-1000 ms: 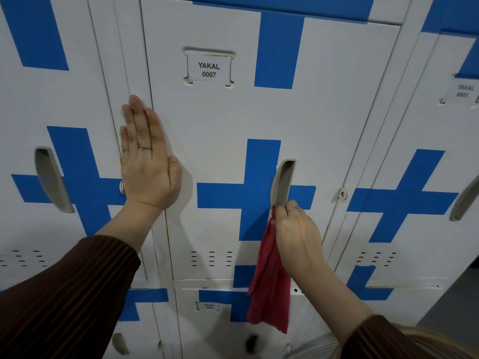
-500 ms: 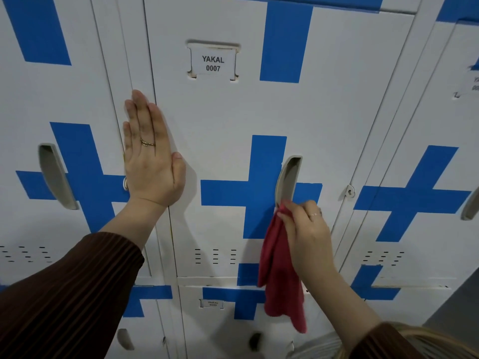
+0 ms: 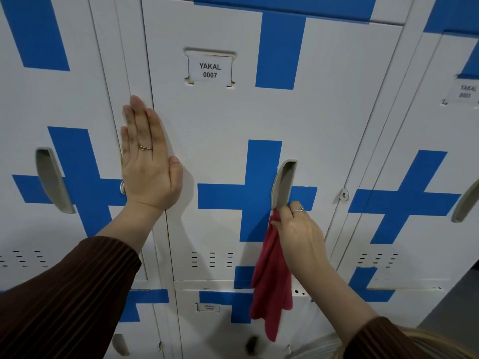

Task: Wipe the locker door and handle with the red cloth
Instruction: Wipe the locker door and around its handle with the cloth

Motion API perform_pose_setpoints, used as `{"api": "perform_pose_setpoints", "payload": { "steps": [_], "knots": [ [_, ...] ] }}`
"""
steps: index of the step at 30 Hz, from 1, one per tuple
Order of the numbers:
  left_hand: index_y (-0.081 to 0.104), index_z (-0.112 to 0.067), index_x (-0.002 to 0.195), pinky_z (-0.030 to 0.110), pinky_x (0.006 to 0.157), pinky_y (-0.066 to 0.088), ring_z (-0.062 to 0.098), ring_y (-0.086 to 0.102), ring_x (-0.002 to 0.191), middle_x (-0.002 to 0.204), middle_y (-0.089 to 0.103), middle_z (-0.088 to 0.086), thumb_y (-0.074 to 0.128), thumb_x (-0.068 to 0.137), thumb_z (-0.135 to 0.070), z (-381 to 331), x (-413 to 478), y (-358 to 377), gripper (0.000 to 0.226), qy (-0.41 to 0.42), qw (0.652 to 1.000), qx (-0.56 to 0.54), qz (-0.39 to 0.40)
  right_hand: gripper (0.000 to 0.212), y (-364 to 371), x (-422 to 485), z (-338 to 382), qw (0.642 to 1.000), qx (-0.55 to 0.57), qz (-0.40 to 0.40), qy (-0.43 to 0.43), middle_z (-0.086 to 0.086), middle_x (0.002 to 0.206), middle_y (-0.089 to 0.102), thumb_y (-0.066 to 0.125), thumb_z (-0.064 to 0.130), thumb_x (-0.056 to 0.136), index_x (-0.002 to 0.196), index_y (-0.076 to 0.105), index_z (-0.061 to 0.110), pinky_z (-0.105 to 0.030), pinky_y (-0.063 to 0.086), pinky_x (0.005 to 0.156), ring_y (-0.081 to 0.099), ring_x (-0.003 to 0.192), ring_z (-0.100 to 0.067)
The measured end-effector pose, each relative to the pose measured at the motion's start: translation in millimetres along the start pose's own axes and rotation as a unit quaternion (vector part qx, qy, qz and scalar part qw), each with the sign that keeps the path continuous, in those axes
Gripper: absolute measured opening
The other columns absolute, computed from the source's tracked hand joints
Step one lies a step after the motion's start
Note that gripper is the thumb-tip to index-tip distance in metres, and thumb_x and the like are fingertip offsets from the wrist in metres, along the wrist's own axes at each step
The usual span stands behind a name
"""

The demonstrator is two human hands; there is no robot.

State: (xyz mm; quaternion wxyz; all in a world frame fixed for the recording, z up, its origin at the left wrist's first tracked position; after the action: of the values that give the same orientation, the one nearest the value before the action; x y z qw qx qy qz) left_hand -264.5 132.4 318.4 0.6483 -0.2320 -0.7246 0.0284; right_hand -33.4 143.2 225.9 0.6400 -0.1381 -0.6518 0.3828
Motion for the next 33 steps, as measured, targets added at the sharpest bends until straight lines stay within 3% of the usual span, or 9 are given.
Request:
{"api": "perform_pose_setpoints", "payload": {
  "steps": [3, 7, 11, 16, 19, 21, 26, 29, 33],
  "knots": [
    [0.008, 0.012, 0.142, 0.035, 0.116, -0.008, 0.042, -0.001, 0.138, 0.147, 0.007, 0.036, 0.033, 0.075, -0.015, -0.8, -0.2, 0.3, 0.076, 0.007, 1.0, -0.002, -0.001, 0.004, -5.2, -9.6, -3.0, 0.997, 0.065, -0.021, -0.03, -0.01, 0.067, 0.05, 0.064, 0.001, 0.078, 0.078, 0.059, 0.001, -0.031, 0.044, 0.039, 0.046, 0.05, -0.02],
    [0.008, 0.012, 0.142, 0.035, 0.116, -0.008, 0.042, -0.001, 0.138, 0.147, 0.007, 0.037, 0.033, 0.075, -0.015, -0.1, 0.1, 0.3, 0.076, 0.009, 1.0, -0.006, -0.002, 0.014, -15.2, -21.5, -13.6, 0.995, 0.098, -0.004, 0.001, -0.01, 0.074, 0.055, 0.071, 0.001, 0.074, 0.086, 0.064, 0.005, -0.033, 0.051, 0.046, 0.055, 0.059, -0.025],
    [0.006, 0.01, 0.143, 0.036, 0.116, -0.008, 0.041, -0.001, 0.139, 0.149, 0.005, 0.035, 0.034, 0.075, -0.015, 0.7, 0.4, 0.7, 0.077, 0.001, 1.0, -0.003, 0.002, 0.018, -41.8, -6.2, -13.3, 0.984, 0.154, -0.084, 0.03, -0.007, 0.077, 0.051, 0.059, 0.01, 0.082, 0.097, 0.066, 0.003, -0.024, 0.042, 0.056, 0.049, 0.066, -0.017],
    [0.008, 0.011, 0.142, 0.035, 0.116, -0.008, 0.041, -0.001, 0.138, 0.148, 0.008, 0.036, 0.033, 0.075, -0.015, 0.1, -0.2, -0.1, 0.076, 0.007, 1.0, -0.006, -0.002, 0.021, 8.0, -1.4, -12.9, 0.977, 0.192, 0.021, 0.093, 0.007, 0.082, 0.04, 0.051, 0.014, 0.092, 0.109, 0.06, 0.005, -0.013, 0.034, 0.064, 0.04, 0.072, -0.005],
    [0.009, 0.012, 0.142, 0.034, 0.116, -0.008, 0.041, 0.0, 0.138, 0.147, 0.008, 0.037, 0.033, 0.076, -0.016, 0.9, 0.2, -0.2, 0.075, 0.008, 1.0, -0.004, -0.004, 0.027, 14.7, -12.7, -5.6, 0.99, 0.136, 0.019, 0.043, -0.009, 0.09, 0.048, 0.043, 0.013, 0.095, 0.115, 0.056, 0.001, -0.035, 0.046, 0.067, 0.051, 0.081, -0.023],
    [0.009, 0.012, 0.142, 0.034, 0.116, -0.009, 0.041, -0.001, 0.138, 0.147, 0.008, 0.037, 0.033, 0.075, -0.016, 0.7, 0.4, -0.2, 0.076, 0.007, 1.0, -0.005, -0.002, 0.029, 15.2, -12.0, -6.6, 0.992, 0.114, 0.037, 0.049, -0.012, 0.097, 0.052, 0.036, 0.016, 0.098, 0.113, 0.058, 0.004, -0.032, 0.041, 0.069, 0.049, 0.086, -0.023],
    [0.008, 0.011, 0.142, 0.034, 0.116, -0.009, 0.041, -0.002, 0.138, 0.148, 0.007, 0.036, 0.034, 0.074, -0.015, 0.5, 0.2, -0.1, 0.077, 0.004, 1.0, -0.01, -0.001, 0.016, 7.1, -5.9, 2.7, 0.998, 0.057, -0.009, -0.008, -0.012, 0.072, 0.056, 0.071, -0.004, 0.073, 0.087, 0.064, -0.005, -0.026, 0.048, 0.047, 0.054, 0.055, -0.023],
    [0.008, 0.011, 0.142, 0.034, 0.116, -0.009, 0.04, -0.002, 0.138, 0.148, 0.006, 0.036, 0.033, 0.075, -0.015, 0.6, -0.3, 0.5, 0.077, 0.004, 1.0, -0.01, 0.002, 0.007, 0.2, -3.8, 5.6, 0.998, 0.034, -0.044, -0.039, -0.011, 0.068, 0.056, 0.061, 0.001, 0.075, 0.079, 0.065, -0.003, -0.026, 0.045, 0.047, 0.052, 0.052, -0.023],
    [0.009, 0.011, 0.142, 0.033, 0.116, -0.009, 0.041, 0.0, 0.138, 0.147, 0.008, 0.036, 0.033, 0.074, -0.015, 0.6, -0.2, -0.1, 0.076, 0.005, 1.0, -0.009, -0.001, 0.022, -3.5, -2.7, 7.8, 0.995, 0.038, -0.072, -0.064, -0.011, 0.067, 0.056, 0.048, 0.008, 0.085, 0.076, 0.064, -0.003, -0.028, 0.046, 0.047, 0.05, 0.052, -0.023]
  ]
}}
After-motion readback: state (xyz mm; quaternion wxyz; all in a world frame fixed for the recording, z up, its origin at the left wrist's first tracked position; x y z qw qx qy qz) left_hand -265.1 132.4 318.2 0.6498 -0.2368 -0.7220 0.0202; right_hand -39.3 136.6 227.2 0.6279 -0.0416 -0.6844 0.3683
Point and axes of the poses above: each hand's wrist, its own x-axis towards the middle knuckle, its own y-axis out of the palm, z = x × y, the point moved 10 cm from there along x, towards the middle knuckle
